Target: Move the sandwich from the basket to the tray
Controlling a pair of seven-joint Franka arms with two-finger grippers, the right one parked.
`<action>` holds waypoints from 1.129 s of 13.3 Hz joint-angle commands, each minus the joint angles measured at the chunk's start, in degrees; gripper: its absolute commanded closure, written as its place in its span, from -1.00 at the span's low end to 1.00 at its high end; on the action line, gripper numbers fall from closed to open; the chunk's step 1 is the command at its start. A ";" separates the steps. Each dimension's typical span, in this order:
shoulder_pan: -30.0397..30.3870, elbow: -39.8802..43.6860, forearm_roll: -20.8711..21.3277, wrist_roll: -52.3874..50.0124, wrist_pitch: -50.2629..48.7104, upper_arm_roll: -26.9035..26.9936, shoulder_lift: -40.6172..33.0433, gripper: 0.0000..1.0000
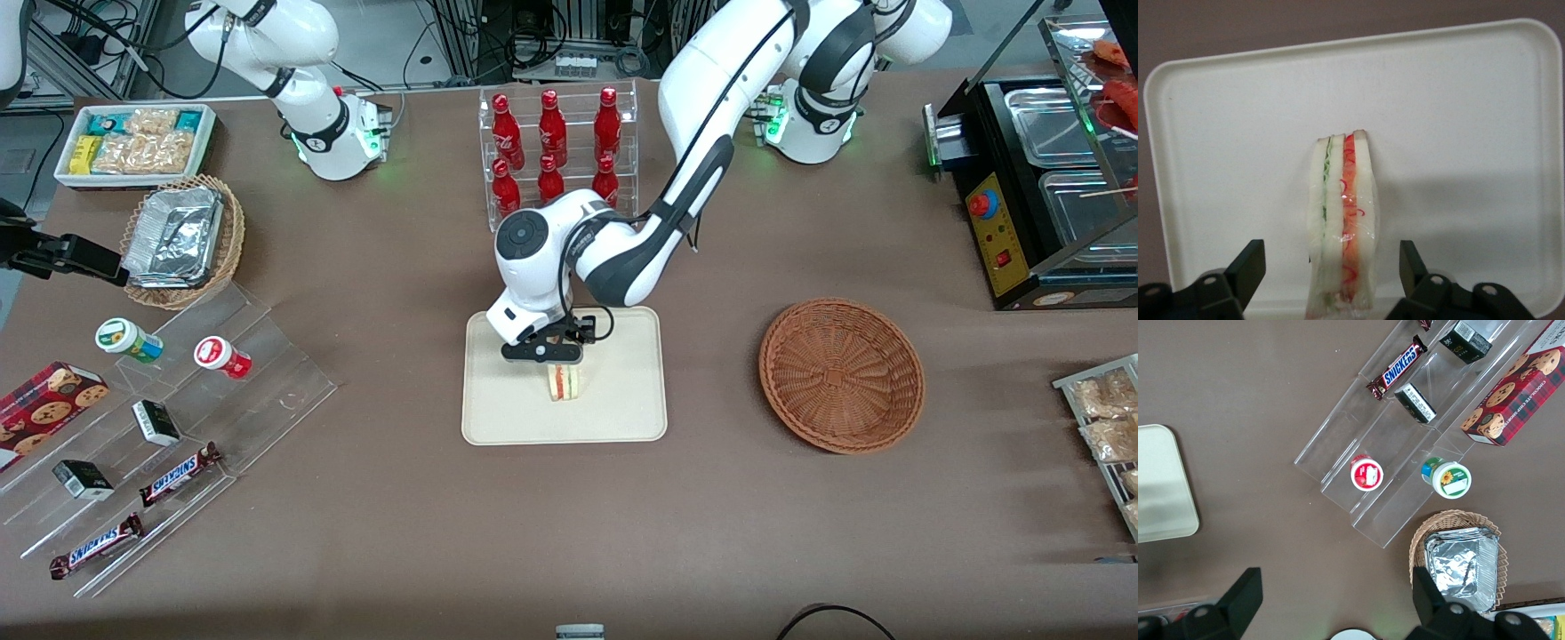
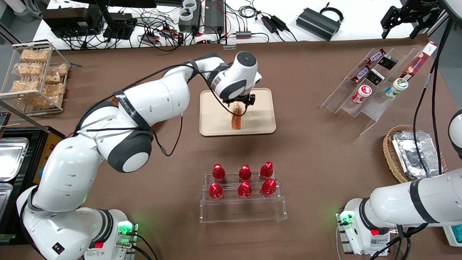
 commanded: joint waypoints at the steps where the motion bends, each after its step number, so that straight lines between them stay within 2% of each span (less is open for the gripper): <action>1: 2.90 -1.79 -2.38 -1.31 -7.35 0.05 -9.37 -0.99; 4: 7.64 -2.05 -3.98 -1.05 -19.72 0.14 -19.30 -0.99; 6: 13.42 -2.32 -5.21 0.62 -27.12 -0.04 -26.16 -0.99; 8: 17.13 -3.89 -5.83 6.66 -33.18 0.05 -31.70 -0.99; 10: 21.95 -6.70 -5.30 10.19 -35.93 0.14 -35.92 -0.99; 15: 36.55 -16.02 -5.92 28.72 -36.90 0.22 -48.23 -0.99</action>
